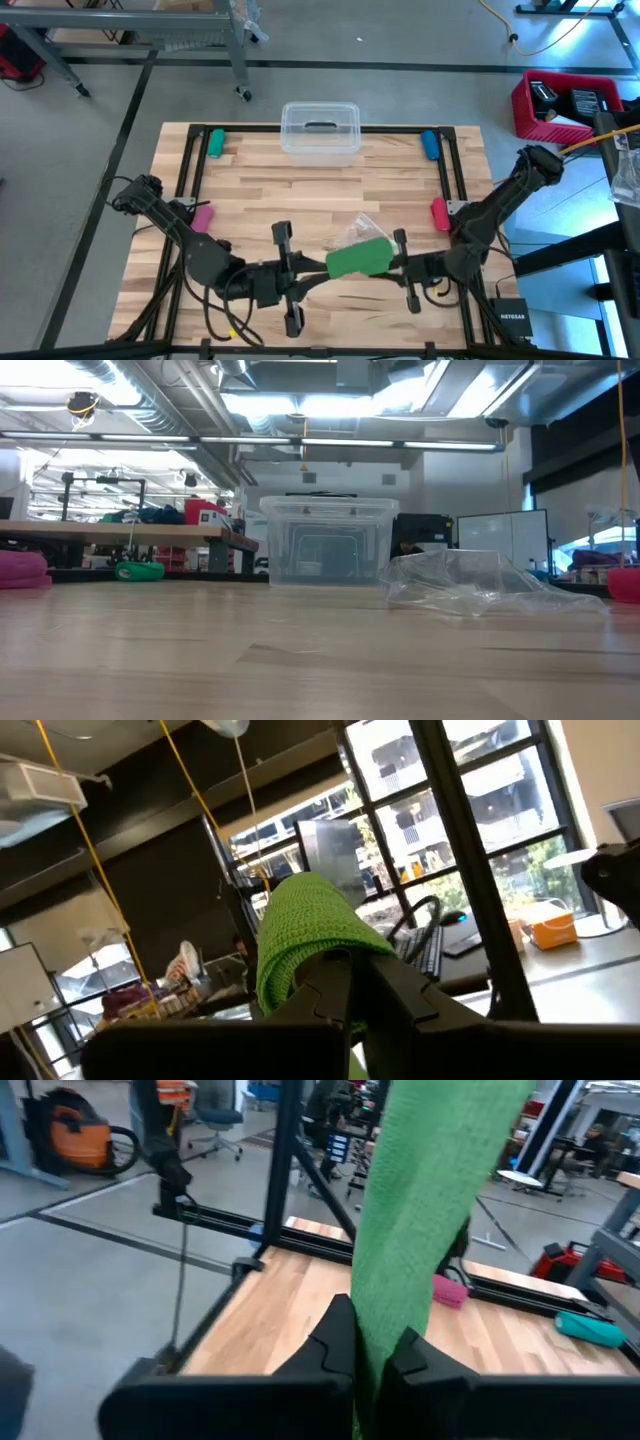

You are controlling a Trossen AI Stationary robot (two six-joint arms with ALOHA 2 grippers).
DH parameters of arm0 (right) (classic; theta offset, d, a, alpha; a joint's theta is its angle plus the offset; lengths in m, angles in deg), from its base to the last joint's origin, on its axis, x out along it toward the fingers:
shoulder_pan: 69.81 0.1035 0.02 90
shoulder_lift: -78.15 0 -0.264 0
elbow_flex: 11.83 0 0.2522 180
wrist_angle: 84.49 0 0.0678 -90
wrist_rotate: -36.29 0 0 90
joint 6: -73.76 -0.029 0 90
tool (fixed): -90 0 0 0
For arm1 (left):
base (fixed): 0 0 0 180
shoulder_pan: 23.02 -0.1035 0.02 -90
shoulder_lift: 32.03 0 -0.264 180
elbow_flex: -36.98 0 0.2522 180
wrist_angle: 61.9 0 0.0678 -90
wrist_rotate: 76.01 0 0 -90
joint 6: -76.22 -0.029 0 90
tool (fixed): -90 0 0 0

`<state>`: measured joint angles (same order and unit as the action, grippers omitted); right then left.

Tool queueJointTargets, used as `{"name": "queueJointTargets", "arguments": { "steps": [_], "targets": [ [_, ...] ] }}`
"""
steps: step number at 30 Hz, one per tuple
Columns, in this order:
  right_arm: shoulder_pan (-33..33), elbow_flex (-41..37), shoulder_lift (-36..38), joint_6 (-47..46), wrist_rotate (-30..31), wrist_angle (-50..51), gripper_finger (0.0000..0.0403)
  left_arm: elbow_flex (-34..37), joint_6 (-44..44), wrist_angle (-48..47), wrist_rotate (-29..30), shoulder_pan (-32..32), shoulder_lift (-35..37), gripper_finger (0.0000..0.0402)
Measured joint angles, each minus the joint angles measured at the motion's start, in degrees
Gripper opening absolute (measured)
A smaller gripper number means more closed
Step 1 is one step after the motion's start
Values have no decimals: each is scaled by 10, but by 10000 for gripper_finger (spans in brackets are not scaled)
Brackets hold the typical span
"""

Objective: Roll bandage
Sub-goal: Roll the green bandage

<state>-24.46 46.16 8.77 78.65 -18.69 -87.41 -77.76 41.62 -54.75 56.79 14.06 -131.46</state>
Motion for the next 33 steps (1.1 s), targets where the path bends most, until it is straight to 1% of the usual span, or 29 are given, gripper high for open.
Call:
{"name": "queueJointTargets", "arguments": {
  "steps": [5, 11, 16, 18, 22, 23, 30, 33],
  "targets": [
    [31, 0, 0, -15, -2, -22, 5, 0, -16, -16, 0, -18, 0, 11],
    [58, 0, 0, -34, -46, -62, 5, 2, -39, -41, 11, -40, 0, 11],
    [80, 0, 0, -60, -49, -65, 3, 14, -78, -42, 19, -56, 0, 11],
    [86, 0, 0, -66, -47, -75, 4, 24, -95, -42, 32, -61, 0, 11],
    [100, 0, 0, -65, -46, -107, 4, 45, -128, -40, 83, -69, 0, 11],
    [103, 2, 0, -63, -46, -111, 4, 52, -132, -40, 87, -72, 0, 11],
    [117, 72, -1, -57, -45, -57, 5, 100, -134, -55, 101, -82, 0, 11],
    [128, 109, -1, -37, -24, -19, 5, 127, -125, -55, 103, -82, 0, 11]
  ]
}}
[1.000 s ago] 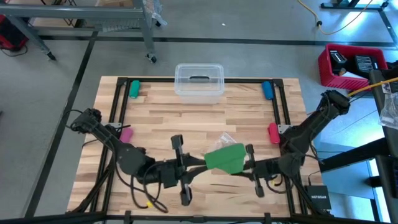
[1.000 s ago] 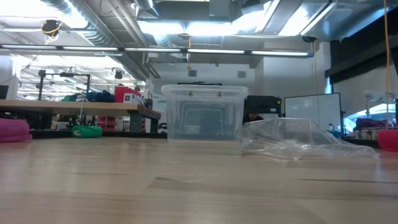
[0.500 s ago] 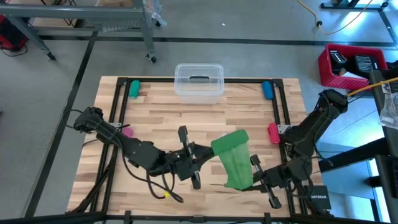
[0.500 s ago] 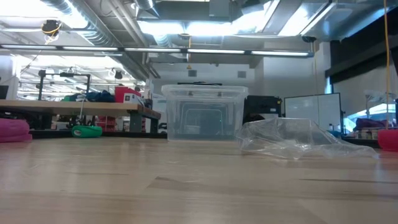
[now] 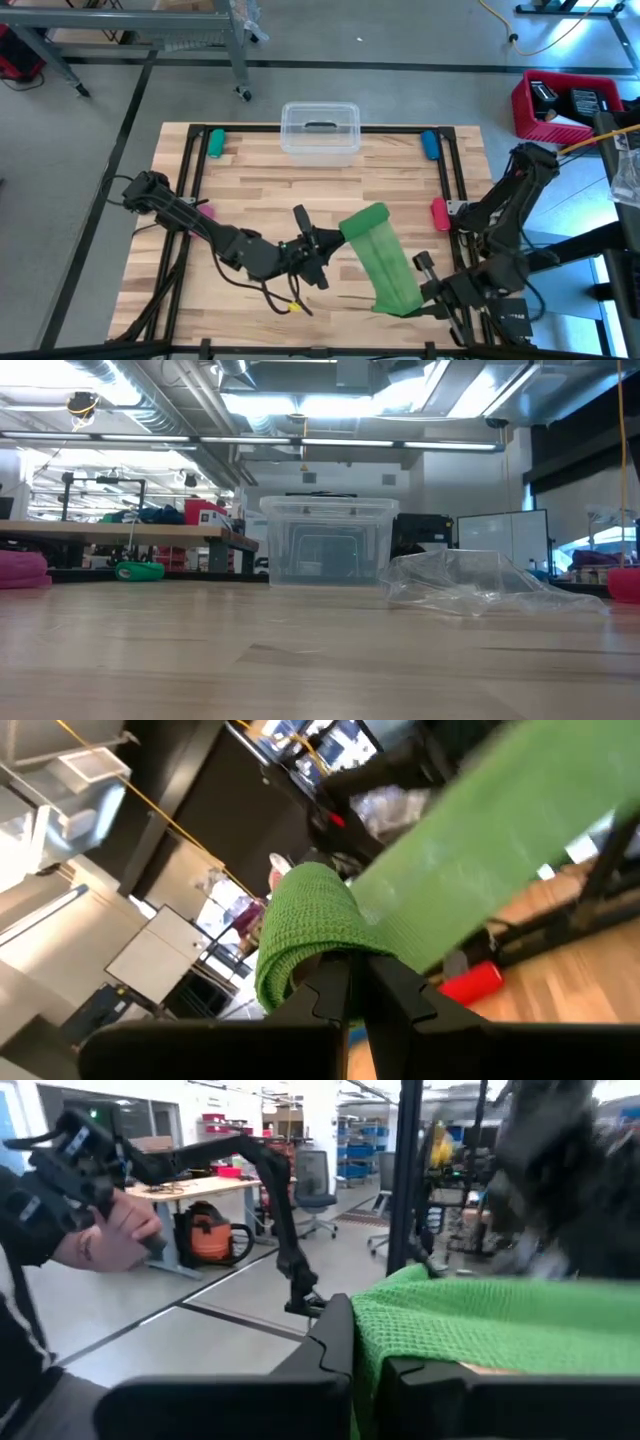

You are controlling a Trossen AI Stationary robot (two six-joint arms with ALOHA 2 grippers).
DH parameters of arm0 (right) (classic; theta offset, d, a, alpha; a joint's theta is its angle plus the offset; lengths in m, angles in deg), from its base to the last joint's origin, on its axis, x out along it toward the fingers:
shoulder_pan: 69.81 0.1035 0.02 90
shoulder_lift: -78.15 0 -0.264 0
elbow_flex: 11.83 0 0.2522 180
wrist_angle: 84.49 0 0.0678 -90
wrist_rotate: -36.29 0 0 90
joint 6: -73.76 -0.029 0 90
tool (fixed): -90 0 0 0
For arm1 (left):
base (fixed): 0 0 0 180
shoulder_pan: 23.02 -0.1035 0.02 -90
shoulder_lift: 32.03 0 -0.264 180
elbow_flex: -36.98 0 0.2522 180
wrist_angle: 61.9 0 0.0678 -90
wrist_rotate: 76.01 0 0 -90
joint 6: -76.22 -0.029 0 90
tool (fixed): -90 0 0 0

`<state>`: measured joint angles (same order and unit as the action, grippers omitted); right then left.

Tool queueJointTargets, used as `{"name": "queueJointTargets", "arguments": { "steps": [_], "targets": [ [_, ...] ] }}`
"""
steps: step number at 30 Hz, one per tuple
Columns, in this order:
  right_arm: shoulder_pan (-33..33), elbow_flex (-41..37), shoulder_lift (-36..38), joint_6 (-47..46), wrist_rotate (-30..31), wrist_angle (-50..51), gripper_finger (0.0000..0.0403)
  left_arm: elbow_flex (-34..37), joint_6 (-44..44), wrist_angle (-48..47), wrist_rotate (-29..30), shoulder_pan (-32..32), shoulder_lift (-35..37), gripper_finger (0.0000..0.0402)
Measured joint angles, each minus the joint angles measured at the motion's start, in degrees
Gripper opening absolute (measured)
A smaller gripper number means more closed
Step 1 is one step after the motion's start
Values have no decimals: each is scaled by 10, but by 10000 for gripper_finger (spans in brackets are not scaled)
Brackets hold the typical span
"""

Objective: Roll bandage
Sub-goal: Roll the green bandage

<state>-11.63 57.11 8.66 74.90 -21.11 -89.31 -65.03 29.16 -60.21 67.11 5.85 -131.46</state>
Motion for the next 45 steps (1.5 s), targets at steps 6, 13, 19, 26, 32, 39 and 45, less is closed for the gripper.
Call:
{"name": "queueJointTargets", "arguments": {
  "steps": [6, 13, 19, 26, 32, 39, 45],
  "targets": [
    [-1, 67, 0, 24, 29, 71, 5, 38, 45, -1, 0, 0, 1, 11],
    [-22, 120, -2, 61, 45, 96, 5, 61, 104, -13, -16, 0, -3, 11],
    [-63, 143, -2, 67, 45, 95, 5, 80, 144, -15, -43, 0, -4, 11],
    [-125, 147, -2, 67, 38, 91, 5, 81, 176, -14, -65, 2, -16, 11],
    [-184, 147, -2, 48, 37, 91, 5, 81, 202, -13, -122, 9, -39, 11],
    [-250, 147, -2, 21, 36, 133, 5, 81, 217, 10, -134, 42, -50, 11],
    [-300, 147, -2, -71, 24, 245, 5, 71, 143, 37, -135, 80, -50, 11]
  ]
}}
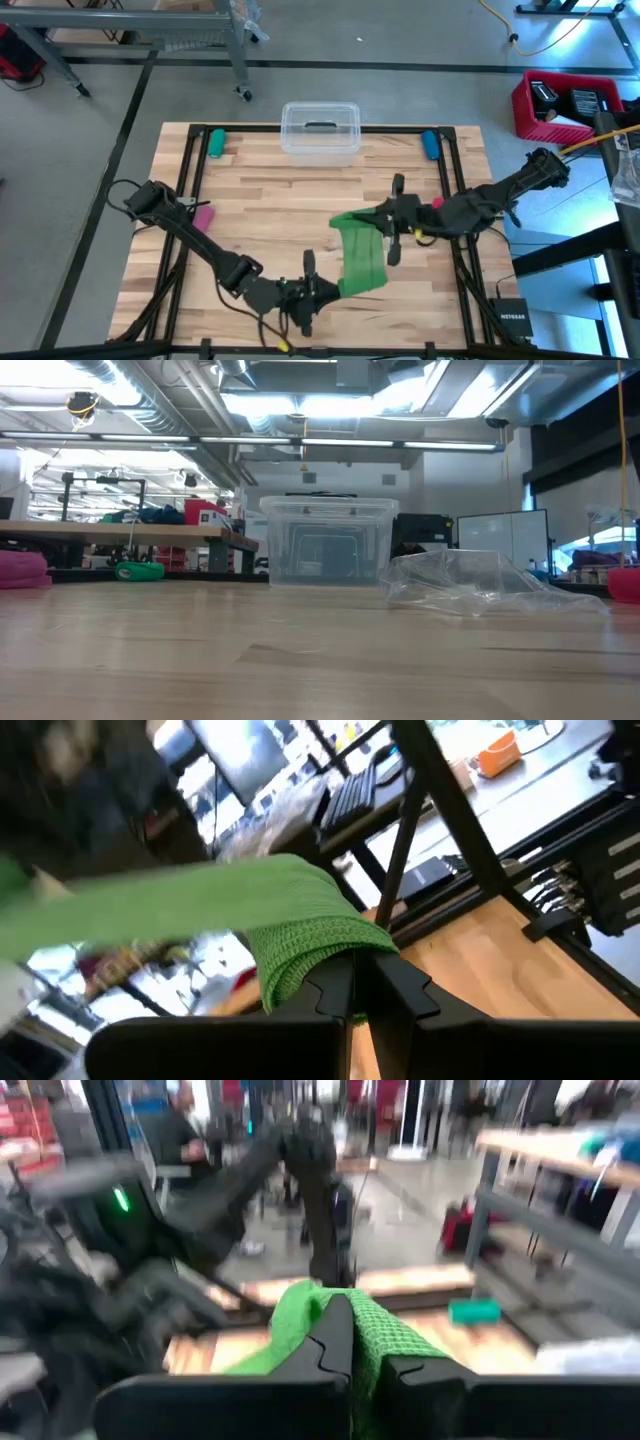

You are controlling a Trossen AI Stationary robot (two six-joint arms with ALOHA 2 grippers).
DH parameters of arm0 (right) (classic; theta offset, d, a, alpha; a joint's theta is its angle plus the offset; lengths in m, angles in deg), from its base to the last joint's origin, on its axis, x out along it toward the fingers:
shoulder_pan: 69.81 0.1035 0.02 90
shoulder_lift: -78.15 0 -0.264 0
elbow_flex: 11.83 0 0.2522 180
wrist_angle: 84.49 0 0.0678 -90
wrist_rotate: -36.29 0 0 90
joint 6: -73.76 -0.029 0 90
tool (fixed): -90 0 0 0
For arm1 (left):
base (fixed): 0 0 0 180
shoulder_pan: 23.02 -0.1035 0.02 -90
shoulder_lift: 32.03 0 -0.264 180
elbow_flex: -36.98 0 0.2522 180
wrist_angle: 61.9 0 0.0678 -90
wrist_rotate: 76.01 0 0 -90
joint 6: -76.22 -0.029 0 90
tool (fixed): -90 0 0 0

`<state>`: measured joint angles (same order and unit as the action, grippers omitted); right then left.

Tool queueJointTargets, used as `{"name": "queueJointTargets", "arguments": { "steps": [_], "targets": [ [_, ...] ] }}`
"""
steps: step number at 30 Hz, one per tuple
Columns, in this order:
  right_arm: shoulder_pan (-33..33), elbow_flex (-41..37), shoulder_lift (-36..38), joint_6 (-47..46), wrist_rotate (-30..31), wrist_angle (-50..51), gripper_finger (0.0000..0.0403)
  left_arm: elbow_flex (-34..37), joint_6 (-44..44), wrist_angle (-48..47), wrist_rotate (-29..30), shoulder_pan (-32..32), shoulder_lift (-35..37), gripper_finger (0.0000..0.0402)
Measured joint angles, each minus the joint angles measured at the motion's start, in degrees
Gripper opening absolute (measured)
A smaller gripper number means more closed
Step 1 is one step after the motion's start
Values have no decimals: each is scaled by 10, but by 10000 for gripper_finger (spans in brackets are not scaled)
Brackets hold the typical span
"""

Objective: Roll bandage
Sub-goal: Roll the green bandage

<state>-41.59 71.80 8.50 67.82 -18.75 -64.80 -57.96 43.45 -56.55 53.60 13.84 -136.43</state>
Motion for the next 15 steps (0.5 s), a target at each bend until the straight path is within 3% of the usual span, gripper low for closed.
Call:
{"name": "queueJointTargets", "arguments": {
  "steps": [9, 15],
  "targets": [
    [-44, 0, -3, -153, -153, 137, 5, -43, -144, -3, 0, 38, -1, 11],
    [-44, 0, -11, -241, -200, 154, 12, -55, -162, -6, -1, 42, -1, 11]
  ]
}}
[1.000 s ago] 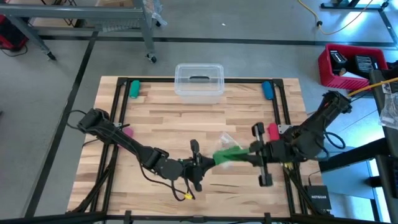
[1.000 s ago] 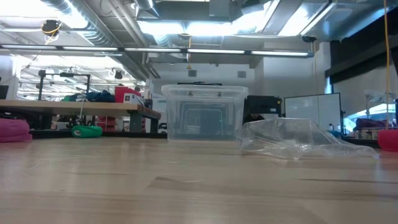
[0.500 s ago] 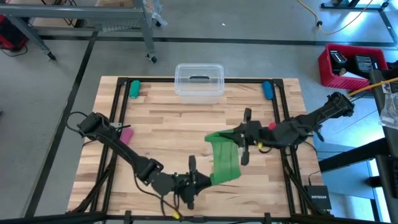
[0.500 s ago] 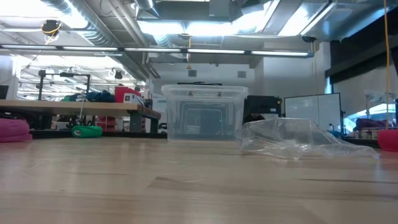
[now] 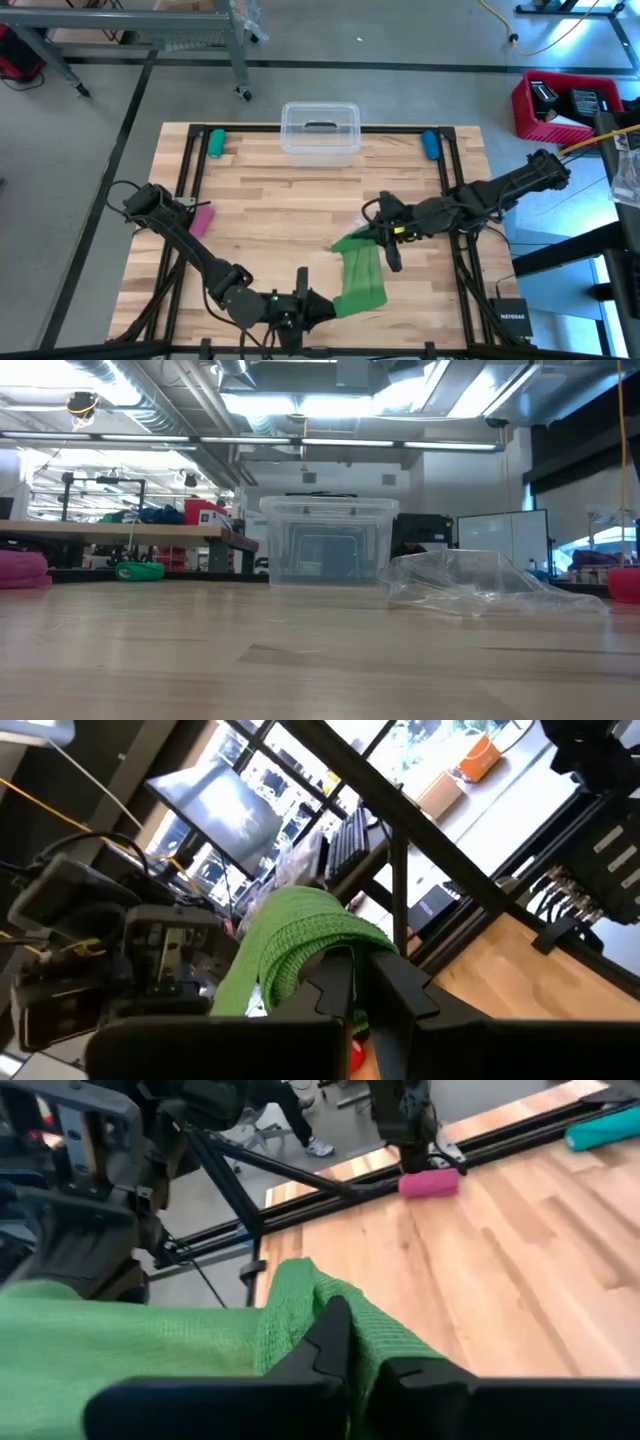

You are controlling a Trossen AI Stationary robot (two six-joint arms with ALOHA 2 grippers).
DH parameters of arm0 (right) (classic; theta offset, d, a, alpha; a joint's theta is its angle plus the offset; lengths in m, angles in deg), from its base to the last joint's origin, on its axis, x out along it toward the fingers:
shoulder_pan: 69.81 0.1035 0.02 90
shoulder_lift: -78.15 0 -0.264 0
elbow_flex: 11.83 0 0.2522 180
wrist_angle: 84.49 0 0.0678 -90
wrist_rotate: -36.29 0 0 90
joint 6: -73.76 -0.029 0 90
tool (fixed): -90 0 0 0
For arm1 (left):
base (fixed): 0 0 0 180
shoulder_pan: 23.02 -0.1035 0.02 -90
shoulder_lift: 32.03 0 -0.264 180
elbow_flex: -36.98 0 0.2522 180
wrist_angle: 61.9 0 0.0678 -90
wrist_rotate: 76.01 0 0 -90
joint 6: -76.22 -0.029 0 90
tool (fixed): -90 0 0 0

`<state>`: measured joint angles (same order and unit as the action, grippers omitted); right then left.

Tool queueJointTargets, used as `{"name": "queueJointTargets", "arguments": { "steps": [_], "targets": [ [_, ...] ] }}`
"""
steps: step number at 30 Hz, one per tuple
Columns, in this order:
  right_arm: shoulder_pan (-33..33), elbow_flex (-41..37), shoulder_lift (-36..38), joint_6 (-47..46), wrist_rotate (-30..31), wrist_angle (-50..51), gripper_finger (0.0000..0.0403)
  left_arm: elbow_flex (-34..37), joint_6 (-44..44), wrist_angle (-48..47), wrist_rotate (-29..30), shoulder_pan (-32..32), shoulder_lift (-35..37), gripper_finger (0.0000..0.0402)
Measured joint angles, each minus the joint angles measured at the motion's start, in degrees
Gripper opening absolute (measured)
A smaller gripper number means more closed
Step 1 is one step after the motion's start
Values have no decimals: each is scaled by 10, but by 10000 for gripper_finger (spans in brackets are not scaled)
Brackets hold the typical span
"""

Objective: Roll bandage
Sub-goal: Roll the green bandage

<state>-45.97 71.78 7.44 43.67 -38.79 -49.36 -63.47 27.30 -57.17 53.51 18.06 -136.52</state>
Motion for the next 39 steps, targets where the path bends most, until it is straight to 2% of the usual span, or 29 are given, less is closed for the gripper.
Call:
{"name": "queueJointTargets", "arguments": {
  "steps": [4, 10, 13, 17, 23, 28, 33, 35, 39],
  "targets": [
    [1, 0, -1, -25, -4, -10, 70, 0, 21, -13, 0, -1, 0, 11],
    [1, 0, -1, -4, -22, 21, 206, -1, 90, -66, 0, -2, 0, 11],
    [1, 0, -1, -4, -14, 52, 261, -1, 152, -115, 1, -4, 0, 11],
    [1, -3, -3, -14, -7, 59, 309, 2, 293, -209, -10, -16, 0, 11],
    [1, -3, -14, -12, -5, 59, 334, 48, 480, -223, -73, -33, 0, 11],
    [1, -3, -25, -8, -18, 73, 335, 79, 586, -187, -90, -38, 0, 10],
    [19, -3, -19, -1, -45, 153, 335, 110, 660, -110, -118, -29, 0, 10],
    [49, -3, -12, 0, -16, 186, 335, 124, 659, -65, -118, -22, 0, 11],
    [146, -3, -7, 1, 107, 252, 335, 160, 620, 72, -112, -16, 0, 10]
  ]
}}
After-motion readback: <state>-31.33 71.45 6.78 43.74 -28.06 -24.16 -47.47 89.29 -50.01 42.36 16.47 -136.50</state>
